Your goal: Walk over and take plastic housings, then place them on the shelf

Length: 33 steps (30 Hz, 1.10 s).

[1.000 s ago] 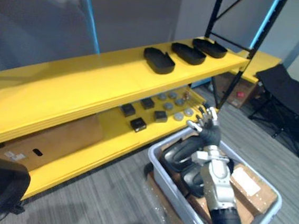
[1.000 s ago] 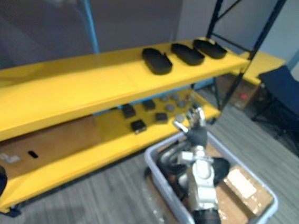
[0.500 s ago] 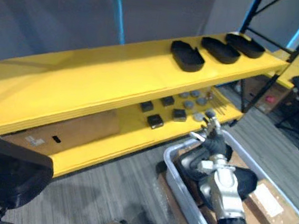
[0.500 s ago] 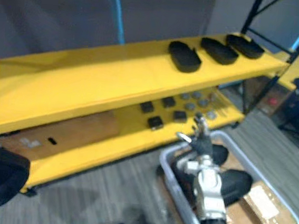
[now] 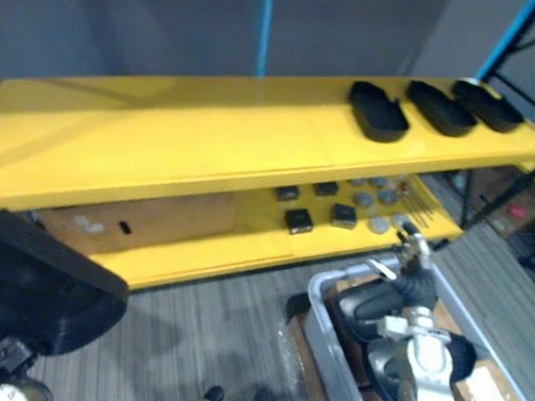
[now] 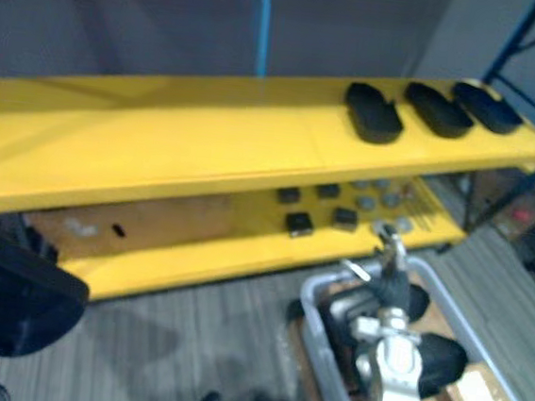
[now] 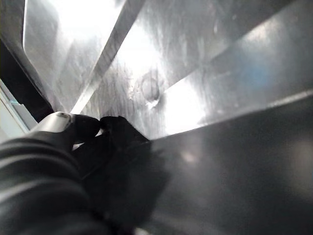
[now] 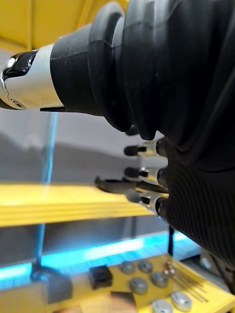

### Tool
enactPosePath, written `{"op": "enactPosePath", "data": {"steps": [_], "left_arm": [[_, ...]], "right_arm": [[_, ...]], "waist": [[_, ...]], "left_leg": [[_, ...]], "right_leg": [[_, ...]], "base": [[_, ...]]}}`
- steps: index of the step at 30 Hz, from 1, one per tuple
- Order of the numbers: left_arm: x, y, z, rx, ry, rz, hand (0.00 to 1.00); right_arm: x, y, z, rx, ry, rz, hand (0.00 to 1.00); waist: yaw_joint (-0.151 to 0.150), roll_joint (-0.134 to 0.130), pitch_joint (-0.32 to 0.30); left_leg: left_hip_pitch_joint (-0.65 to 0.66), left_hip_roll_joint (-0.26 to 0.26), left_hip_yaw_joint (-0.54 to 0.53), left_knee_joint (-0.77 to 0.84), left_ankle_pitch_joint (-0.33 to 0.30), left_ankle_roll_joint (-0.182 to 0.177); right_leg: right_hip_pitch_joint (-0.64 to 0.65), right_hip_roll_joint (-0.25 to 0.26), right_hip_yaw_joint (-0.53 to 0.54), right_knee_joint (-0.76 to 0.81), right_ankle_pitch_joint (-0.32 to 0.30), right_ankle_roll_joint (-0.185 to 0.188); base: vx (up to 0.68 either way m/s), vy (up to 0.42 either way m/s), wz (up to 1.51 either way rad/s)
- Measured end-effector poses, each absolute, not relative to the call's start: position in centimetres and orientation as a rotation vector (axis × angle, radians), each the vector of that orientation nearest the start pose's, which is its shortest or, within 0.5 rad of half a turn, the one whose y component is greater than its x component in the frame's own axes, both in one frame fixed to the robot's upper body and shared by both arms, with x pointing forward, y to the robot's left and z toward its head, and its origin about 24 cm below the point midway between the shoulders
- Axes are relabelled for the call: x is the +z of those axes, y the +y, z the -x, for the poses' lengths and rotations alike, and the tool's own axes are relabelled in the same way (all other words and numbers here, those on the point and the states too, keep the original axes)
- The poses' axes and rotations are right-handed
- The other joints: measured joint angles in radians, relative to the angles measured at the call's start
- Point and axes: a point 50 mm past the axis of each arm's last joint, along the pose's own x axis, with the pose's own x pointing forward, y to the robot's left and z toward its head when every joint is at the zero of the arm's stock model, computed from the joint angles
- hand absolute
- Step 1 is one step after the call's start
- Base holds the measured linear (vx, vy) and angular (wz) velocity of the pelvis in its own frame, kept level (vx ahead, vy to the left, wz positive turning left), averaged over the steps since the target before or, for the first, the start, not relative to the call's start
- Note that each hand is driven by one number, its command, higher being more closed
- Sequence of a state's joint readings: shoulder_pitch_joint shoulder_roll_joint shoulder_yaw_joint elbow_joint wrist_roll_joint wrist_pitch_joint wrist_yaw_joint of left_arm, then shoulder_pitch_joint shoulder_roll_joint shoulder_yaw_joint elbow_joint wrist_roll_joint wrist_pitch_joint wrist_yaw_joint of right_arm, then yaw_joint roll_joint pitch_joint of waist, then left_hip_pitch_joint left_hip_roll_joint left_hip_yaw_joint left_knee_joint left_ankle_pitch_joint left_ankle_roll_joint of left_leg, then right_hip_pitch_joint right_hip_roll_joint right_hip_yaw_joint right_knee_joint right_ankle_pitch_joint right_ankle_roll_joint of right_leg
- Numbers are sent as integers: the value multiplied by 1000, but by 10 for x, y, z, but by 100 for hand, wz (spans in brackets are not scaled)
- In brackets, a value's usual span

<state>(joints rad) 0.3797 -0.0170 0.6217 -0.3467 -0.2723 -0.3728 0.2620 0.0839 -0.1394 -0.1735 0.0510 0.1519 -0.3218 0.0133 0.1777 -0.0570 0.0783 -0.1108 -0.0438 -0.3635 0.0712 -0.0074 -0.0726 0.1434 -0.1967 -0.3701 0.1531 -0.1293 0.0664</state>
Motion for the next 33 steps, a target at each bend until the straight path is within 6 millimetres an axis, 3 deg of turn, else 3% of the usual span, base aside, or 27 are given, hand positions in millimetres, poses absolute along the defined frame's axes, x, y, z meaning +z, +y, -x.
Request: {"op": "enactPosePath", "data": {"steps": [2,4,5,8,14,16,17,19,21,22,23,24,26,28,30,32,33], "left_arm": [[94,306,-105,933,-429,-38,100],[96,305,-105,929,-436,-42,100],[98,305,-105,922,-442,-45,100],[97,304,-103,912,-435,-52,100],[99,311,-91,953,-430,-96,100],[106,313,-87,965,-454,-117,100],[112,313,-85,966,-481,-135,100],[116,310,-87,955,-515,-150,100],[123,309,-89,934,-537,-199,100],[125,310,-90,925,-544,-208,100],[126,309,-92,922,-548,-206,100],[127,307,-97,922,-562,-203,100],[129,303,-107,898,-587,-174,100],[130,298,-117,866,-603,-139,100],[127,291,-124,842,-587,-102,100],[120,283,-131,821,-550,-57,100],[119,281,-132,811,-544,-47,100]], "right_arm": [[52,-228,-226,-194,-230,33,0],[51,-230,-224,-203,-224,36,0],[50,-230,-223,-209,-221,39,0],[49,-232,-220,-234,-222,42,0],[50,-233,-220,-287,-236,27,0],[50,-233,-220,-309,-233,36,0],[49,-234,-219,-318,-231,49,0],[49,-237,-218,-331,-229,55,0],[51,-233,-221,-317,-238,82,0],[53,-232,-223,-308,-249,83,0],[53,-232,-223,-307,-250,84,0],[53,-232,-222,-304,-249,109,0],[54,-236,-218,-335,-261,150,0],[58,-245,-214,-412,-279,175,0],[66,-252,-212,-482,-318,169,0],[76,-250,-214,-503,-366,162,0],[80,-246,-214,-494,-384,157,0]], "waist": [[-1,36,22],[-1,49,28],[-1,46,31],[-6,44,38],[4,-8,60],[7,-31,63],[12,-47,67],[10,-29,69],[7,-26,57],[0,-32,58],[-6,-25,64],[-22,-17,67],[-36,-5,72],[-53,-5,72],[-56,-4,73],[-56,-5,72],[-56,-21,65]], "left_leg": [[-4,17,42,6,0,-2],[-17,23,43,5,6,-13],[-29,21,45,2,6,-18],[-28,51,95,-3,18,-24],[-28,31,107,11,24,-35],[-35,14,139,43,10,-17],[-51,-8,161,92,-29,7],[-67,-8,148,151,-71,1],[-62,2,142,143,-79,24],[-47,0,132,126,-76,40],[-31,2,124,113,-72,48],[3,11,97,92,-68,52],[39,29,64,74,-70,55],[52,32,26,66,-74,54],[66,32,13,57,-83,48],[71,24,12,83,-124,32],[65,4,10,100,-150,25]], "right_leg": [[12,16,0,-17,0,6],[13,27,-6,-35,-11,21],[18,26,-12,-42,-30,39],[32,36,-31,-39,-48,33],[14,-4,-46,43,-122,6],[21,-25,-50,47,-139,-22],[37,-41,-53,41,-138,-26],[-10,-46,-6,182,-83,-38],[-140,-55,121,393,14,9],[-191,-66,154,483,73,7],[-217,-71,165,526,94,-3],[-242,-47,183,566,-10,-21],[-256,9,184,512,-81,-34],[-266,47,200,385,-98,-45],[-283,65,241,244,-93,-42],[-284,64,261,92,-44,-32],[-277,59,277,70,-22,-24]], "base": [[-96,-15,4],[-112,-68,5],[-107,-79,13],[-86,-38,22],[-15,26,14],[106,76,14],[188,104,7],[137,225,16],[82,335,12],[71,236,11],[64,229,28],[25,149,34],[0,88,46],[112,-28,60],[152,-93,36],[51,-157,15],[-23,-153,23]]}}
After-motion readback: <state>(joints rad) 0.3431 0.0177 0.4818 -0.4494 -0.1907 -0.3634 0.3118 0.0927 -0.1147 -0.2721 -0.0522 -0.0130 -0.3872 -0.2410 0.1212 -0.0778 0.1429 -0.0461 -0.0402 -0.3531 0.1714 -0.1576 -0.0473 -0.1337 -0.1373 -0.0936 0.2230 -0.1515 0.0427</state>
